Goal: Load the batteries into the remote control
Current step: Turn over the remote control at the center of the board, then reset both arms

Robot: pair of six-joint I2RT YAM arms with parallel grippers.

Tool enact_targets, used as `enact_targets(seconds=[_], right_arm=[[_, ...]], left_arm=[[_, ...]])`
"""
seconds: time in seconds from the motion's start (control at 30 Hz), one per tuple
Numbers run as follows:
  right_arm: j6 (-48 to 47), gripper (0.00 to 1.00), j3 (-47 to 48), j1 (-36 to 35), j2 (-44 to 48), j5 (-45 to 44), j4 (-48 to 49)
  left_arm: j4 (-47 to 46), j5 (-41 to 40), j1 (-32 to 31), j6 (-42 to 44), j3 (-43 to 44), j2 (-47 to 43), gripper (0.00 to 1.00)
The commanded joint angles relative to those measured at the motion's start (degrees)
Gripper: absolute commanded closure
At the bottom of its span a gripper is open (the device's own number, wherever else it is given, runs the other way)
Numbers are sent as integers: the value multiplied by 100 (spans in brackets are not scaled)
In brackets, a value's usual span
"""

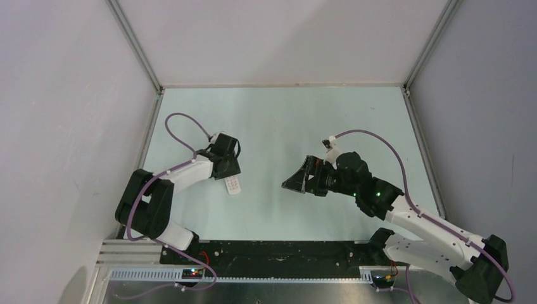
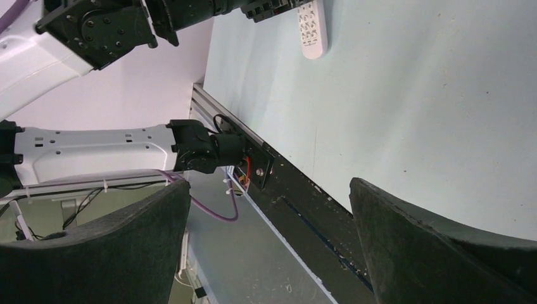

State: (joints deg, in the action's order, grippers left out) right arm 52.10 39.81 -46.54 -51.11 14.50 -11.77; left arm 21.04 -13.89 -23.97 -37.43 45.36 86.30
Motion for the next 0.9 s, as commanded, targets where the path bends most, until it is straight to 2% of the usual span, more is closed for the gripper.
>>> enact_targets(seconds=[0.0,0.2,0.4,0.47,0.57,0.73,0.87], right_arm=[[66,0,-14,-97,271,-346,-73],[15,0,-26,-127,573,-496,-399],[-66,0,-26,-124,799,-594,-636],[-94,0,-26,-122,892,-703,-771],[-146,0,-26,-102,1125,-1108,-1154],[-72,0,110,147,1623,-1916,-2095],[-211,0,559,204,2237,-2688,-3079]], left_arm=[[-110,-412,24,55,87,42,44],[-113,-499,17,0,-15,-20,30],[-37,-465,-9,-11,-49,-225,22],[55,-493,-10,-10,-34,-418,15],[317,-413,-6,-45,-4,-949,5],[648,511,-17,-20,46,-2003,1],[1064,993,-13,40,13,-3591,0]])
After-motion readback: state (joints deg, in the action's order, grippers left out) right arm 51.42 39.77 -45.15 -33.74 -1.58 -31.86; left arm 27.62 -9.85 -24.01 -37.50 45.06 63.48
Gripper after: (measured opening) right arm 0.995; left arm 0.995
